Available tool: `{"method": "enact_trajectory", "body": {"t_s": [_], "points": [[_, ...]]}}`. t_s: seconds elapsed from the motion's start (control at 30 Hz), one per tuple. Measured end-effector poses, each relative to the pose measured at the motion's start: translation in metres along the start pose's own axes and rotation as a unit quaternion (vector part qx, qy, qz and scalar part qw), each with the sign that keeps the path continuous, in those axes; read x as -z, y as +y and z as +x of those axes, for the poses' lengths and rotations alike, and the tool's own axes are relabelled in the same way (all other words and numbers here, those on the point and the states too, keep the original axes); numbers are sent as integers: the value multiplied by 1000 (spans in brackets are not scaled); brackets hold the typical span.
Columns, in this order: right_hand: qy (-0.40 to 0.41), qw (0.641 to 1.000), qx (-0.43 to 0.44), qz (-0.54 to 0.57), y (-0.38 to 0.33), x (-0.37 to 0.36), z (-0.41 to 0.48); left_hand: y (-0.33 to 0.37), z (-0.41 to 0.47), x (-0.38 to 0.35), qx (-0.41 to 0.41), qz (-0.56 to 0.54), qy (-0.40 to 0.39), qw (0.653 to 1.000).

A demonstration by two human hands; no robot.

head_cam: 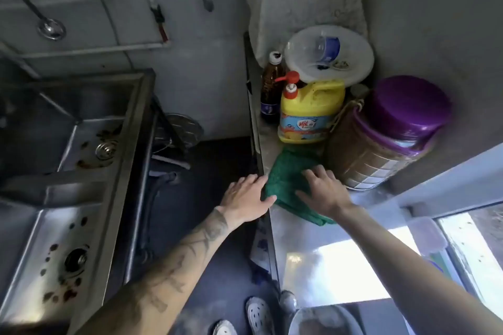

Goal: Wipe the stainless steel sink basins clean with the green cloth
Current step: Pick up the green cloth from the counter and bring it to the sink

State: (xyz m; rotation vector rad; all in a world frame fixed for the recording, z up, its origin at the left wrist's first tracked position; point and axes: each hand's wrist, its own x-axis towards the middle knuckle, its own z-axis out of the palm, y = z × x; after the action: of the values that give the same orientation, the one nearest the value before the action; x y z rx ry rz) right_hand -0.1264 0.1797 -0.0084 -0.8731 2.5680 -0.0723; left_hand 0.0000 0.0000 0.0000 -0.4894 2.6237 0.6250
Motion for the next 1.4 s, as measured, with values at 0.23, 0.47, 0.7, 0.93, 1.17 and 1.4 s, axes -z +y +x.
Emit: {"method": "enact_trajectory", "body": {"t_s": [0.23, 0.47, 0.7, 0.93, 1.17, 1.4], "points": [[51, 997, -17, -59, -12, -27, 12, -8, 17, -25, 6, -21, -13, 1000], [46, 999, 2, -8, -31, -17, 12, -19, 7, -30, 11, -59, -6, 998], [68, 993, 88, 44, -100, 22, 11, -68, -44, -1, 80, -80, 58, 992], [44, 966, 248, 51, -239, 31, -5, -159, -150, 23, 210, -112, 147, 960], [2, 916, 400, 31, -397, -1, -77, -242, -309, -5, 342, -175, 235, 893], [-49, 861, 506, -16, -528, -74, -184, -297, -478, -83, 458, -224, 261, 820]]}}
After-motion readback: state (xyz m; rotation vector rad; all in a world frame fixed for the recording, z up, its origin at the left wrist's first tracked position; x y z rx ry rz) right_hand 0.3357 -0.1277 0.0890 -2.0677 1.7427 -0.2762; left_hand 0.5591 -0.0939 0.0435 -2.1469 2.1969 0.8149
